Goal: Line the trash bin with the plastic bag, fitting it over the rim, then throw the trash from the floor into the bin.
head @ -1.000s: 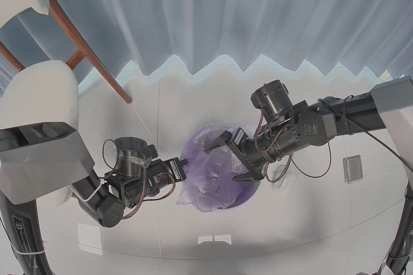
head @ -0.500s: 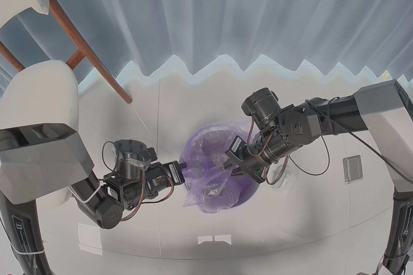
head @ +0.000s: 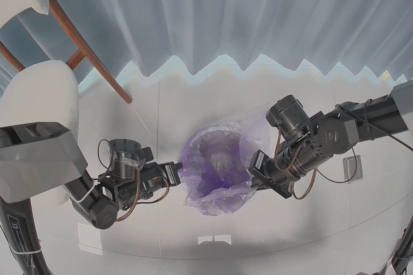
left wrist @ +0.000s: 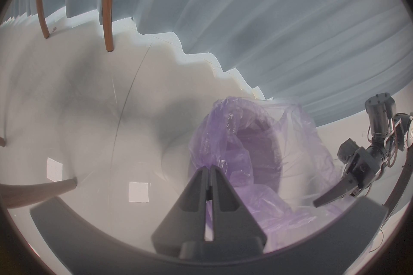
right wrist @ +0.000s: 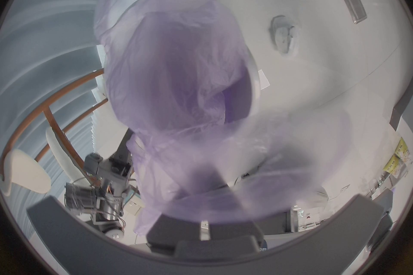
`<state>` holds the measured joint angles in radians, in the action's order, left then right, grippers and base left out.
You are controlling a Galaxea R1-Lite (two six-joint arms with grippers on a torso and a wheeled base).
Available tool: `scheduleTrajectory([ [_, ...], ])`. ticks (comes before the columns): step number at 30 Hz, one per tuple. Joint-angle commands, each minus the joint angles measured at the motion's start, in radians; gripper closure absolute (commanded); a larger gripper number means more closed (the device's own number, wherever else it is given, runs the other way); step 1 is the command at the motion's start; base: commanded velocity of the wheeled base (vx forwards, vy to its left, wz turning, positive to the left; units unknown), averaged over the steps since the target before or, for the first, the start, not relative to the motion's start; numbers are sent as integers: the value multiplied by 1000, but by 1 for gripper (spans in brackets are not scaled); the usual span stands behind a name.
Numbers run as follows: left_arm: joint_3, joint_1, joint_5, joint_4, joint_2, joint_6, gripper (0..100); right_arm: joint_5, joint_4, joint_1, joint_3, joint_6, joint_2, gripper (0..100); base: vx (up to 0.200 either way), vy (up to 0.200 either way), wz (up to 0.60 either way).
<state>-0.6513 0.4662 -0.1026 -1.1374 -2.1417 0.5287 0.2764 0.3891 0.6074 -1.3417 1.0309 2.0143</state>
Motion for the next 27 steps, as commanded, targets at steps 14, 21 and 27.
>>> scheduleTrajectory([
  [14,61,-40,6,-19,-101,-142,100,-95,-398,61,487,-34,-19,100,0,0,0],
  [21,71,-44,20,-50,-113,-154,100,-148,-460,63,546,-40,40,100,0,0,0],
  [27,71,-63,47,-64,-161,-220,100,-158,-535,60,590,-61,54,100,0,0,0],
])
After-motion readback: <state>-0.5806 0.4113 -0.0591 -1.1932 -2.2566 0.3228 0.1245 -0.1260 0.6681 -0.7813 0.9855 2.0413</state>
